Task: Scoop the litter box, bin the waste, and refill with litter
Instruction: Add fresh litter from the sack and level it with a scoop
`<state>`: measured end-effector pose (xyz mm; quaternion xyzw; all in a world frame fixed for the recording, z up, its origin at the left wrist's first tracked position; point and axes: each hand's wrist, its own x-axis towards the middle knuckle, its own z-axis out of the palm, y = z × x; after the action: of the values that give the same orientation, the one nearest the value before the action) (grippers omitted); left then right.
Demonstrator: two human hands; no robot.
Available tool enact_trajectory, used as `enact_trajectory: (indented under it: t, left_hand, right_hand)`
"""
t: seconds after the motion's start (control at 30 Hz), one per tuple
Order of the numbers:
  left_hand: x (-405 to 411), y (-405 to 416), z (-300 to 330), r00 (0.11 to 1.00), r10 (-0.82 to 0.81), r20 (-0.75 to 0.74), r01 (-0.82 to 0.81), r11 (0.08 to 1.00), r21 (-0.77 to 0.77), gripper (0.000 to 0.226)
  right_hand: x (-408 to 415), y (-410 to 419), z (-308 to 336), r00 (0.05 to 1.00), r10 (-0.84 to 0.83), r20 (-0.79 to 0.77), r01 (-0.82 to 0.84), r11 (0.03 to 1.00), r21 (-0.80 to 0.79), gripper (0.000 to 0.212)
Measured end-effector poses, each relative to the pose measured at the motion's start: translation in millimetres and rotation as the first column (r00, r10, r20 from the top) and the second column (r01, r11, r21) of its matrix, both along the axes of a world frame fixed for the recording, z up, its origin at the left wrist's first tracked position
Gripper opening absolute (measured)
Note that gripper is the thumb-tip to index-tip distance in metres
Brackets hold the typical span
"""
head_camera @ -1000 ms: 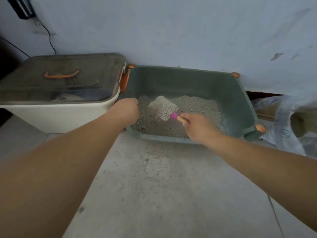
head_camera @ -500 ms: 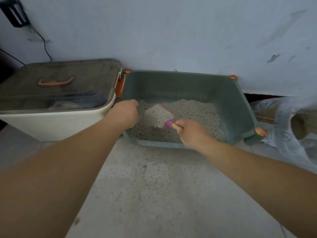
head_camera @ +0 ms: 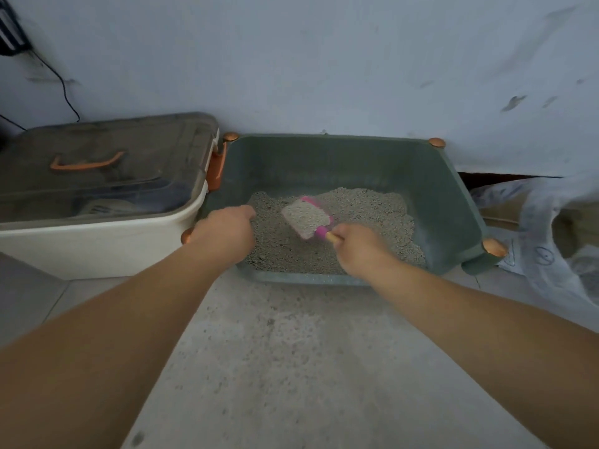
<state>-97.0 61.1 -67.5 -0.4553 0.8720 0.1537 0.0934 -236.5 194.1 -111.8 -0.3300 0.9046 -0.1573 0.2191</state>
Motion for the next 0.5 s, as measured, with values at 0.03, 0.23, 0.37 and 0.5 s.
enact_trajectory:
  t: [0.03,0.23,0.37,0.5]
  left_hand:
    - [-0.7,-0.2,-2.2,1.0,0.005,0.011,-0.005,1.0,-0.006,0.057]
    - [-8.9,3.6,-11.4,0.999,-0.023,0.03,0.024,1.0,-0.019,0.05]
    - [-17.2,8.0,-17.0,0.998,-0.063,0.006,0.063,0.998,-0.002,0.049]
    - [-25.7,13.9,-16.6,0.993,-0.112,-0.021,0.112,0.994,-0.006,0.052]
  right_hand:
    - [3.1,-7.0,-1.0,1.0,-0.001,0.011,0.001,1.0,-0.015,0.029]
    - [-19.9,-8.6,0.2,0.989,-0.149,-0.007,0.147,0.984,-0.105,0.037]
    - [-43.6,29.6,1.6,0.963,-0.268,-0.032,0.266,0.961,-0.074,0.039]
    - [-47.1,52.8,0.4,0.954,-0.3,-0.006,0.299,0.954,-0.031,0.025]
